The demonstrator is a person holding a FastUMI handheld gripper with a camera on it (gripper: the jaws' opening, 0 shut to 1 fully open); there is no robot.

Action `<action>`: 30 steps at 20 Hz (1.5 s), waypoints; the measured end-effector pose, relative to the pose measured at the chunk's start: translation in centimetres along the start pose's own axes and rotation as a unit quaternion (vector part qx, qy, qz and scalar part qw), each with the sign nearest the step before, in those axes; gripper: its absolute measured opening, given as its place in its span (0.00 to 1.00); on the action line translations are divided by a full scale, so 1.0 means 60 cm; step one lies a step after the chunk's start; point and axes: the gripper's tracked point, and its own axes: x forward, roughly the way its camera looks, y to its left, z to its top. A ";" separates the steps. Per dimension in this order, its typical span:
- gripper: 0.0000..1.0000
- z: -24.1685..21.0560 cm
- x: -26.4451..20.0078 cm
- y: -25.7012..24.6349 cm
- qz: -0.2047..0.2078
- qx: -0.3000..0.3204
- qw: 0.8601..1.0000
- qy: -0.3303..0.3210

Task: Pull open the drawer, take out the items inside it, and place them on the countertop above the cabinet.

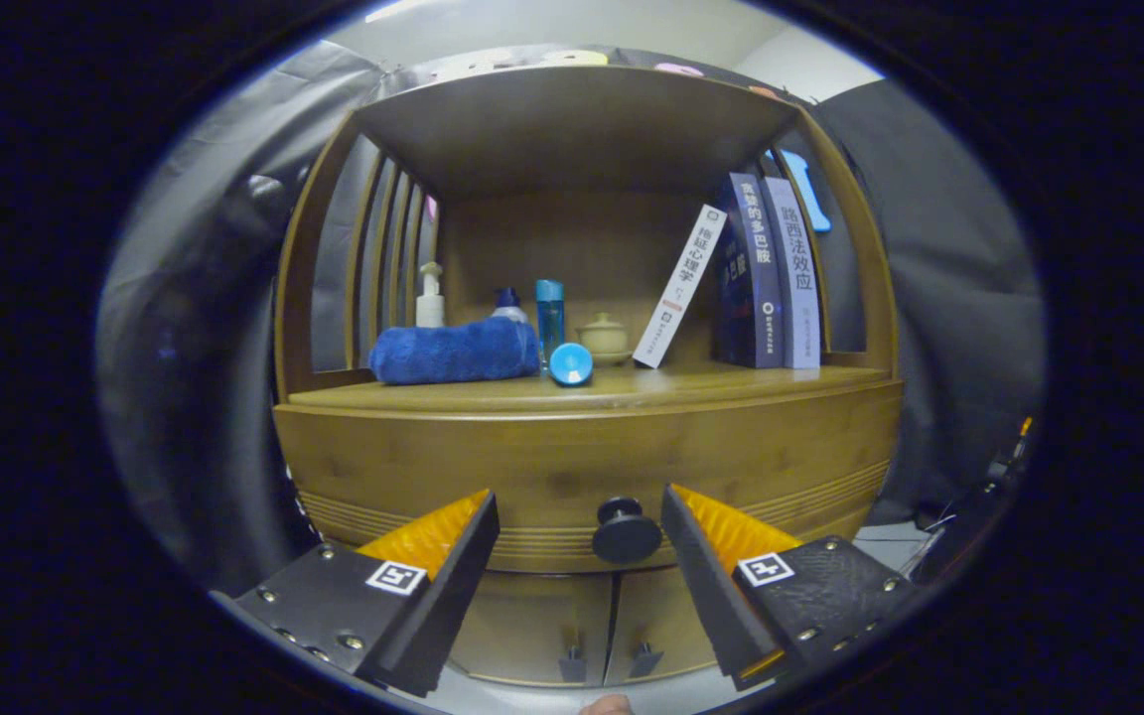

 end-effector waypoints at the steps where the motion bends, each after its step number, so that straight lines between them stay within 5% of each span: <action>1: 0.98 0.002 -0.019 -0.004 -0.003 -0.009 1.000 0.005; 10: 0.98 0.030 -0.182 -0.021 0.007 -0.037 0.999 0.034; 23: 0.98 0.295 -0.315 -0.029 0.014 0.010 0.999 -0.037; 30: 0.97 0.360 -0.342 -0.033 0.007 0.042 0.998 -0.048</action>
